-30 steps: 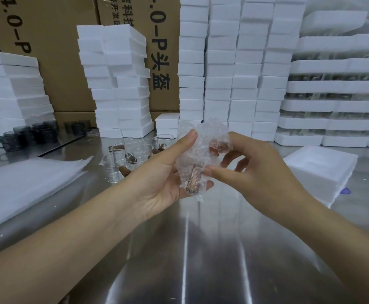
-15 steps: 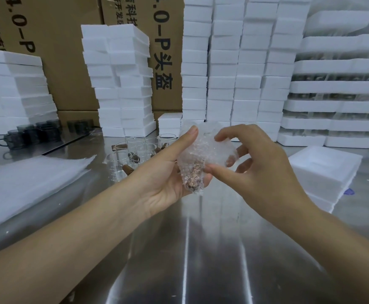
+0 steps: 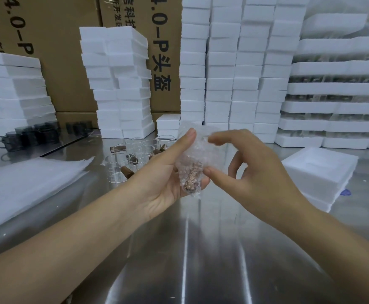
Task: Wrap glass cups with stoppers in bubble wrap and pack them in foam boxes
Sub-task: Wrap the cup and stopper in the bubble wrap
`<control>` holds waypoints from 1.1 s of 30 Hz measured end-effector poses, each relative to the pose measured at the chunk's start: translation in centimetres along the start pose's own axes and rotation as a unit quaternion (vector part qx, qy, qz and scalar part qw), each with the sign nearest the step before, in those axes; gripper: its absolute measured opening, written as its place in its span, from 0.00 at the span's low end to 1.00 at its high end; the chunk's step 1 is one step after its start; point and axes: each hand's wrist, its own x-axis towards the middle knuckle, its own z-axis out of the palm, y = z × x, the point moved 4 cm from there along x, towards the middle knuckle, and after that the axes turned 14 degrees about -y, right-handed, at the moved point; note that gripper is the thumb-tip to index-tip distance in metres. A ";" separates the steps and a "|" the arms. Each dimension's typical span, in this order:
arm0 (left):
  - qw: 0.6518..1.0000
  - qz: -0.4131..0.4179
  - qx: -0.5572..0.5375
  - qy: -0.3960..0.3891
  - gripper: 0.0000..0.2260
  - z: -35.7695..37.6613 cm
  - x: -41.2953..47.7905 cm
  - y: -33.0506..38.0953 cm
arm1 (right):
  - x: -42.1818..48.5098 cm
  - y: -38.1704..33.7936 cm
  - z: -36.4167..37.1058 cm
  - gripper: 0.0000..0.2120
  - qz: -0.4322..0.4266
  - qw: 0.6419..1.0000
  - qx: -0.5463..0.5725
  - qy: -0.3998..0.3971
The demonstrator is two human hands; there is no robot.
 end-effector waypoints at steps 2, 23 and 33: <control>1.000 0.005 -0.025 0.006 0.24 0.0 0.0 0.1 | 0.0 0.2 -0.3 0.25 0.023 0.999 -0.014 0.023; 0.996 0.010 0.093 -0.002 0.26 -0.7 0.2 -0.3 | 0.2 -0.7 1.3 0.08 0.059 0.985 0.106 -0.120; 0.990 0.038 0.120 0.071 0.34 -1.2 0.1 -0.2 | 0.0 1.2 2.2 0.20 0.171 0.962 0.210 -0.022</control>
